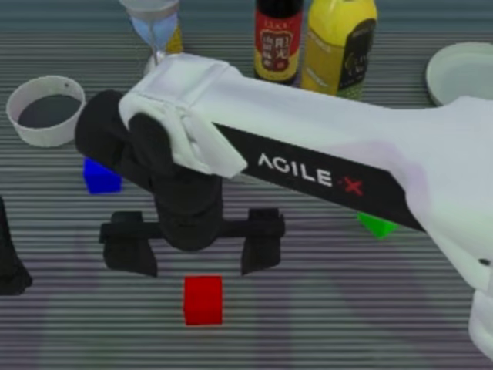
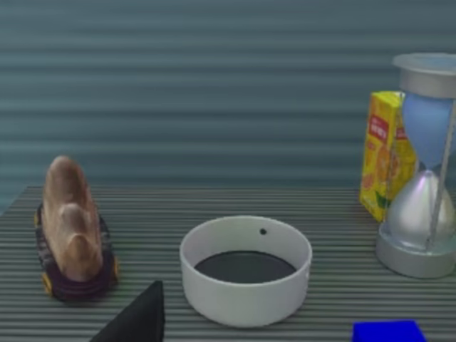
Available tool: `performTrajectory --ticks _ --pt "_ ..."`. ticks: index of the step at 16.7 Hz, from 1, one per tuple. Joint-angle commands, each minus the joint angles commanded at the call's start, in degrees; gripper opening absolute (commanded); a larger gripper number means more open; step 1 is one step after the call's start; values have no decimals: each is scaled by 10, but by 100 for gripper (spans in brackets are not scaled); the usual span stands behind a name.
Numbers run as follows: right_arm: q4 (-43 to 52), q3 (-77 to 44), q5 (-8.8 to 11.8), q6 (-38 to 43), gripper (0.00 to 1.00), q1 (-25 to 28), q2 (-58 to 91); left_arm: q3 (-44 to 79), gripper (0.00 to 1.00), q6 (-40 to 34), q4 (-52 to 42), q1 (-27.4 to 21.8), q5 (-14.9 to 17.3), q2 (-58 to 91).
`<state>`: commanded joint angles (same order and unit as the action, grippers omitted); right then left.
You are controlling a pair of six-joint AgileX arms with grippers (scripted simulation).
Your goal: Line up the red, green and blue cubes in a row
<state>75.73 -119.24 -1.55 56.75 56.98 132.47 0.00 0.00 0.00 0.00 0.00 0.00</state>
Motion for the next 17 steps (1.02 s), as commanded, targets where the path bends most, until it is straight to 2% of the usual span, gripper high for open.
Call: performTrajectory --ticks 4,8,11,17 --pt "-3 3 0 -7 100 -7 0 0 100 0 0 0 0 0" --pt "-16 28 0 -92 100 -48 -15 0 100 0 0 0 0 0" --pt "-31 65 3 -209 100 -104 -34 0 100 0 0 0 0 0" --pt "-64 164 12 -518 100 -238 -78 0 100 0 0 0 0 0"
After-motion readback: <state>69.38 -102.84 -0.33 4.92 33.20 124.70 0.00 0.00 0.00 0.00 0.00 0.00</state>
